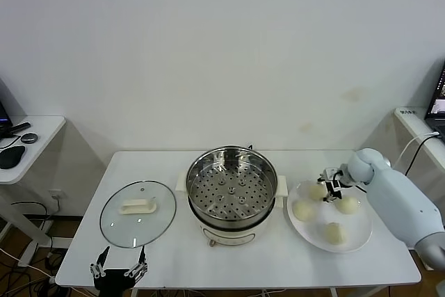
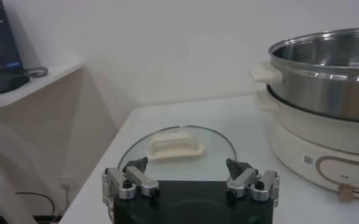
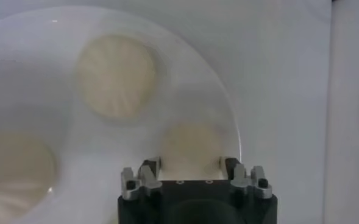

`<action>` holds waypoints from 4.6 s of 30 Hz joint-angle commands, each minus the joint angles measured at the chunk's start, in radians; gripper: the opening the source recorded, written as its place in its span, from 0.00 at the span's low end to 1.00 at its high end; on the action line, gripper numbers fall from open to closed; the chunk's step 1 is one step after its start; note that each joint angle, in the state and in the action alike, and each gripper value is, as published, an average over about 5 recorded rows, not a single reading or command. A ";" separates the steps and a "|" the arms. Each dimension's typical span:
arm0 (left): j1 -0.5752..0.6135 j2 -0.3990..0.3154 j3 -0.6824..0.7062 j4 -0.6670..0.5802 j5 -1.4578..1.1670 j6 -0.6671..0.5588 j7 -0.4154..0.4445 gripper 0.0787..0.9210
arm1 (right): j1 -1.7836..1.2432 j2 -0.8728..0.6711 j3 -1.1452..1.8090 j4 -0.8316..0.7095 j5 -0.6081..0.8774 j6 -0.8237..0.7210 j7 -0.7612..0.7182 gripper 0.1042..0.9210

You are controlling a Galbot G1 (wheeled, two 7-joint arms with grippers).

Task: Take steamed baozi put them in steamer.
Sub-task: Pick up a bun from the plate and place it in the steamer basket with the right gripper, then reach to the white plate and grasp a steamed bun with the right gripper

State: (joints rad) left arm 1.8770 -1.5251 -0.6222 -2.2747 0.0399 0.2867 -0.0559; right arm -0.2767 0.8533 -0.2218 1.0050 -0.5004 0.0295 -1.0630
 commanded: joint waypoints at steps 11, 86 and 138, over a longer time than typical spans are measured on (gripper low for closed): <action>-0.026 0.000 0.004 0.007 -0.001 -0.008 -0.007 0.88 | 0.385 0.004 -0.176 0.028 0.292 -0.042 -0.106 0.56; -0.077 -0.059 -0.002 0.020 -0.032 -0.020 -0.042 0.88 | 0.521 0.468 -0.562 -0.056 0.169 0.637 -0.201 0.88; -0.054 -0.022 -0.001 -0.014 -0.065 0.010 -0.031 0.88 | 0.113 -0.130 -0.336 0.356 0.276 -0.439 -0.210 0.88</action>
State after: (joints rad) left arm 1.8169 -1.5478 -0.6237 -2.2891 -0.0261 0.2973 -0.0861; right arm -0.0229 0.7393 -0.6247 1.3358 -0.1683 -0.3923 -1.2844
